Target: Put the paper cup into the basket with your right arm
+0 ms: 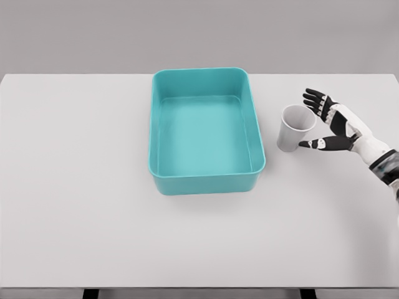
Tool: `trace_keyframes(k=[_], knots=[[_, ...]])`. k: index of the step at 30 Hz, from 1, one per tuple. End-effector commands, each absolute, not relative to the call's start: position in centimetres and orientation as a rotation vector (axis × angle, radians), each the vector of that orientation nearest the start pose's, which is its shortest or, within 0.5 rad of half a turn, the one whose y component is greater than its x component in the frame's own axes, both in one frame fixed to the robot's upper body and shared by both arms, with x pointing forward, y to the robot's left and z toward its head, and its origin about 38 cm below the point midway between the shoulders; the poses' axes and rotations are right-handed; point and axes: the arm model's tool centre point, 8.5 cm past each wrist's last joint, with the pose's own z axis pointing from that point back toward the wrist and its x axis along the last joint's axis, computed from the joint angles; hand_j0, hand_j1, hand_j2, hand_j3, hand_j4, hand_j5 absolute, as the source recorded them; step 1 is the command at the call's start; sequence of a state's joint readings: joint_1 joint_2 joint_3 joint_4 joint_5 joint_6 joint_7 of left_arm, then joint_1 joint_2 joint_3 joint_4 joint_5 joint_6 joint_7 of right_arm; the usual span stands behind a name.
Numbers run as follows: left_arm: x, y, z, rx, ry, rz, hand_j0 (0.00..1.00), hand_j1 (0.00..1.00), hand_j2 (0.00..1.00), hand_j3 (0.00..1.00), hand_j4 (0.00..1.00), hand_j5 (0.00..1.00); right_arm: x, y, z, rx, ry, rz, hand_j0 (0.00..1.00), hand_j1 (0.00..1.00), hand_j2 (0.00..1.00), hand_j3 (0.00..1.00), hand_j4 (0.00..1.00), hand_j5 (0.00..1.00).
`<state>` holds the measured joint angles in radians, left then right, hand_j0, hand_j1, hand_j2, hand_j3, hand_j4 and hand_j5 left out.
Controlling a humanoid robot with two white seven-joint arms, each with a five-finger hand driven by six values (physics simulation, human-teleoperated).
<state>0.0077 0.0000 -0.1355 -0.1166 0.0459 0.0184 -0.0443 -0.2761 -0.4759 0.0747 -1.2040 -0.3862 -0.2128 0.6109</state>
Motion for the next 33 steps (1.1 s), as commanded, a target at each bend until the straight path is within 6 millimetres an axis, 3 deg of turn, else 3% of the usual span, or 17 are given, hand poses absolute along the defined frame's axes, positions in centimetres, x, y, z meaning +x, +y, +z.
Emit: trace_keyframes(k=[1,7,16,33], knots=[[3.3,26.3,-26.3,0.033,-0.084,-0.096,1.00,1.00,1.00,1.00,1.00,1.00,42.3,-36.5,11.1,0.254,-1.587,0.588,1.00,1.00,1.00,1.00,1.00,1.00],[3.3,26.3,-26.3,0.033,-0.084,-0.095,1.00,1.00,1.00,1.00,1.00,1.00,42.2,-36.2,9.8,0.267,-1.568,0.562,1.00,1.00,1.00,1.00,1.00,1.00],[3.3,26.3,-26.3,0.033,-0.084,-0.095,1.00,1.00,1.00,1.00,1.00,1.00,42.2,-37.0,9.5,0.253,-1.565,0.542,1.00,1.00,1.00,1.00,1.00,1.00],[3.3,26.3,-26.3,0.033,-0.084,-0.095,1.00,1.00,1.00,1.00,1.00,1.00,42.2,-35.6,7.9,0.292,-1.538,0.518,1.00,1.00,1.00,1.00,1.00,1.00]])
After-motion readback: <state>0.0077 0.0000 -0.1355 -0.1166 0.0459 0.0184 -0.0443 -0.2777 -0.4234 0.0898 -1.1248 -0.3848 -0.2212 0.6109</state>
